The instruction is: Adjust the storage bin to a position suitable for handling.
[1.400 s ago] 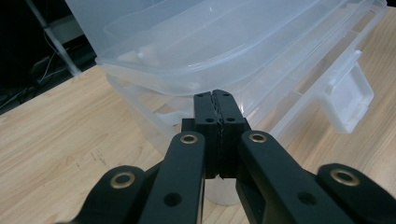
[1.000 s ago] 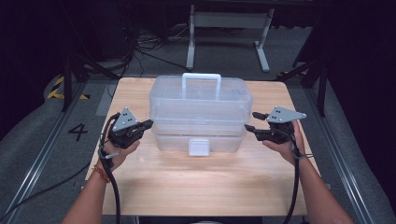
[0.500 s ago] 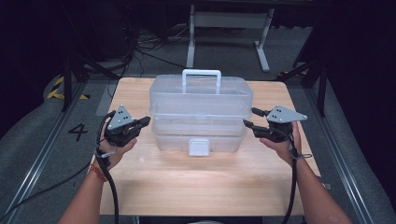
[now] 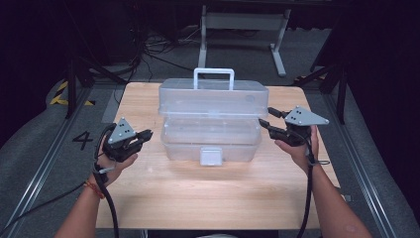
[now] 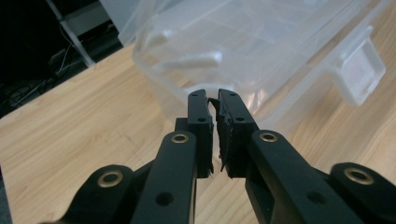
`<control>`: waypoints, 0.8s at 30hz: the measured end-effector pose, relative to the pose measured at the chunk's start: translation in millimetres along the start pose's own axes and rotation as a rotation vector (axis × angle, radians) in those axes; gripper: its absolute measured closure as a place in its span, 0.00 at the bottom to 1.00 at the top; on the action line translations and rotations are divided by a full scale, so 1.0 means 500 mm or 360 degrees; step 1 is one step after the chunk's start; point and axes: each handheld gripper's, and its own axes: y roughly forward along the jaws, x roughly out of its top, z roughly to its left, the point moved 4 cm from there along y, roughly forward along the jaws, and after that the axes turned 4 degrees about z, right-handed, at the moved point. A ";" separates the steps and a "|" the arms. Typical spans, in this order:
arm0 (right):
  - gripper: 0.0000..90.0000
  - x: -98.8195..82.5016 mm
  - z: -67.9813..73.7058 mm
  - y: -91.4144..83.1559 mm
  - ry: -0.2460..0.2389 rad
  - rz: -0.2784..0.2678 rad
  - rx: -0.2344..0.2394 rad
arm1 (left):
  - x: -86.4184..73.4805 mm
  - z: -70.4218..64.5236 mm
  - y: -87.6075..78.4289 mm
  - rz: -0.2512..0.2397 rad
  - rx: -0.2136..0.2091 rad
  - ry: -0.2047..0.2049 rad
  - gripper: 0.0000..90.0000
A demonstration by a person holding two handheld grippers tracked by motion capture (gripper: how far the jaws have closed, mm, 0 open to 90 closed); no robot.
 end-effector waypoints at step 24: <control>0.57 0.032 -0.016 0.025 0.0063 -0.0124 -0.0169 | -0.170 -0.023 0.033 0.0364 0.0027 -0.0021 0.43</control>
